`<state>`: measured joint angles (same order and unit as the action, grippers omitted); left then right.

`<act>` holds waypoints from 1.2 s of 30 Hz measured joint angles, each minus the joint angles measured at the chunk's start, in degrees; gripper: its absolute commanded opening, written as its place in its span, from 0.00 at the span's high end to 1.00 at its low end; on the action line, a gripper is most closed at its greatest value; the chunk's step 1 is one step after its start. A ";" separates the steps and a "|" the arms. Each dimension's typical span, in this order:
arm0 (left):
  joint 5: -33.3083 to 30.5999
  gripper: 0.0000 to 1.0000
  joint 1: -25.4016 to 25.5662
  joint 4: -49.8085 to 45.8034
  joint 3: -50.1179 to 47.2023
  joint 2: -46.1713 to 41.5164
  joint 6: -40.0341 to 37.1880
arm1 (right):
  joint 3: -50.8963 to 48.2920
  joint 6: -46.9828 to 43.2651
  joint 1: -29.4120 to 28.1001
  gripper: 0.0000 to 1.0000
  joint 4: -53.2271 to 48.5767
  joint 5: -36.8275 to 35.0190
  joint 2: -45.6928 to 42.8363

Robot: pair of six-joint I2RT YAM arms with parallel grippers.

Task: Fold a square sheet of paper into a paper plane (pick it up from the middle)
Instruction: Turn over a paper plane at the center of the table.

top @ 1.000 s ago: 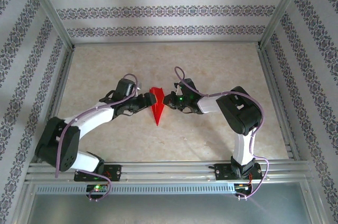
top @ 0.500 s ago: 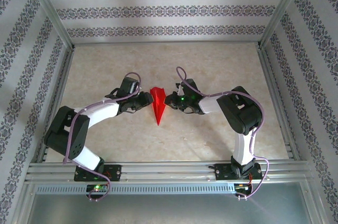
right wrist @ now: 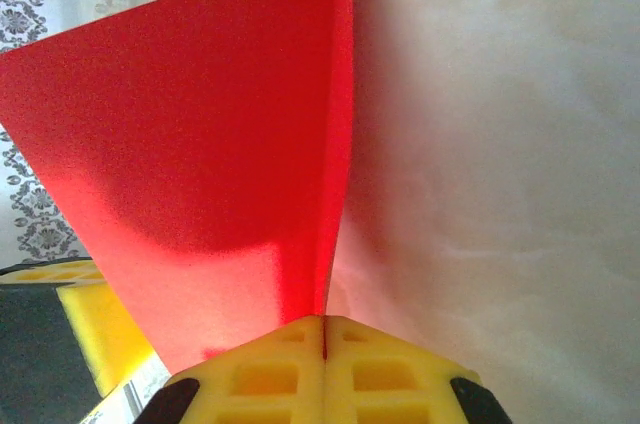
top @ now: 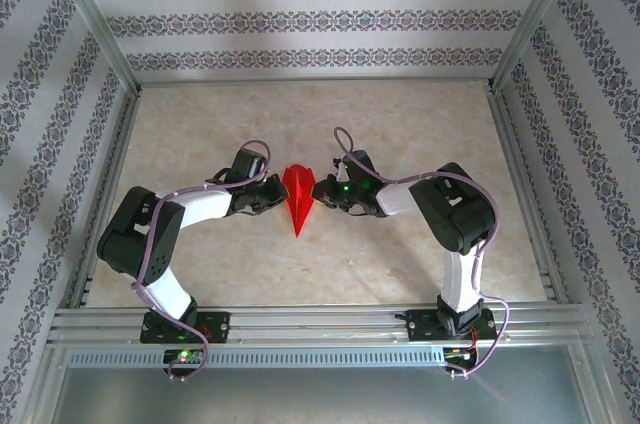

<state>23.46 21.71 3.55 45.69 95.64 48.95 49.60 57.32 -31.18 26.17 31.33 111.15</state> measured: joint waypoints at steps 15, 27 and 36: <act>-4.31 0.98 -0.46 5.77 -7.54 -3.69 5.38 | -1.75 1.97 0.63 0.91 0.96 -0.22 0.00; -5.25 0.99 -0.46 6.36 -7.54 -3.76 5.60 | -1.97 2.67 1.44 0.96 1.40 0.09 0.00; -5.90 0.72 -0.46 5.70 -7.50 -4.39 6.51 | -2.14 2.84 1.44 0.96 1.55 0.11 0.00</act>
<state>17.56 21.26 9.26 38.20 91.24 55.46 47.46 60.16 -29.74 27.73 31.44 111.15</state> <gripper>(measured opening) 0.216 0.048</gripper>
